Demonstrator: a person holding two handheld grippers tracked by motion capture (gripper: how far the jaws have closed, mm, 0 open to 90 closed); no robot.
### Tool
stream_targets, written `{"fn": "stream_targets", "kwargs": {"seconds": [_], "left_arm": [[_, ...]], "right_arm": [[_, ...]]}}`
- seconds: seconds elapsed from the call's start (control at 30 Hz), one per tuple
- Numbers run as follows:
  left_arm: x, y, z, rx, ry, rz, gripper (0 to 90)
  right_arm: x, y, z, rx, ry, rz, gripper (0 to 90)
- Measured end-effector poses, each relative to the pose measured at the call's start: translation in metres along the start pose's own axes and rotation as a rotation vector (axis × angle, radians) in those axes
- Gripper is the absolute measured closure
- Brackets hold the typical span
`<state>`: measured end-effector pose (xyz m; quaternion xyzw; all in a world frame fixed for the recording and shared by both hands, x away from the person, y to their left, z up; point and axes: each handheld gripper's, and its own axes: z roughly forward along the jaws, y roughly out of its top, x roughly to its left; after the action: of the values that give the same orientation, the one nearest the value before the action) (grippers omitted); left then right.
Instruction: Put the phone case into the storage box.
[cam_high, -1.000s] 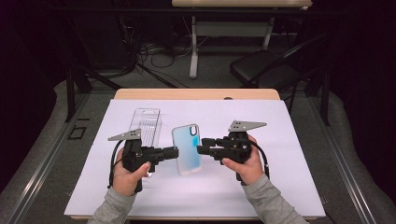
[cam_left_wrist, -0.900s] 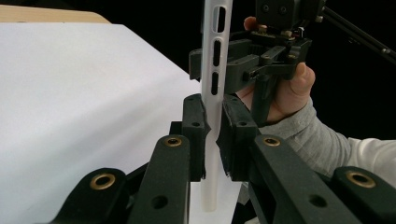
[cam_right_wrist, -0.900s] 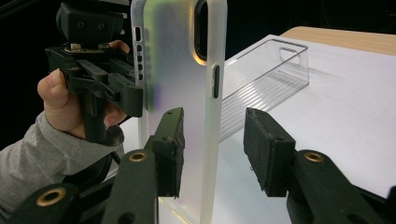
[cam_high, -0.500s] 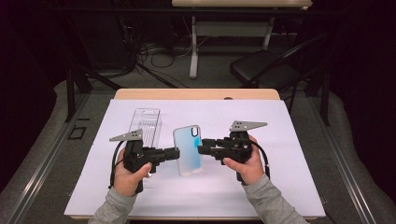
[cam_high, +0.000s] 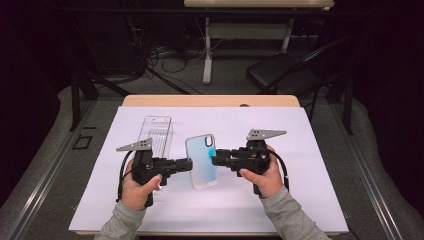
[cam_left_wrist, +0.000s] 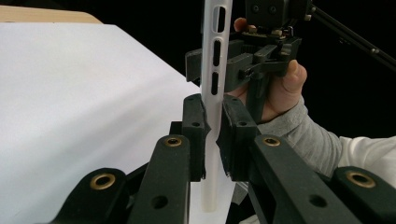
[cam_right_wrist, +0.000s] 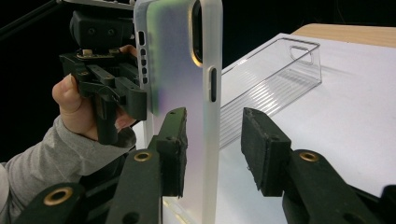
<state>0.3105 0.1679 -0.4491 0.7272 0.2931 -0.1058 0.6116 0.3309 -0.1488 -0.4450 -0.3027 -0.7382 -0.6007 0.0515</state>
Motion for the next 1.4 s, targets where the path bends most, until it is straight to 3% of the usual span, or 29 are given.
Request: {"fn": "stream_targets", "kwargs": {"seconds": [0.43,1.03,1.4], "left_arm": [[-0.0004,-0.0009,0.0019,0.008,-0.005,0.004,81.5],[0.0004,-0.002,0.0035,0.016,-0.002,0.0,81.5],[0.0017,-0.0021,0.0022,0.01,-0.009,-0.007,81.6]], "right_arm": [[-0.0018,-0.0017,0.005,0.011,0.029,0.017,68.1],[-0.0046,-0.0032,0.0049,0.021,0.032,0.027,78.7],[-0.0039,-0.0033,0.0036,0.017,0.044,-0.004,82.1]]}}
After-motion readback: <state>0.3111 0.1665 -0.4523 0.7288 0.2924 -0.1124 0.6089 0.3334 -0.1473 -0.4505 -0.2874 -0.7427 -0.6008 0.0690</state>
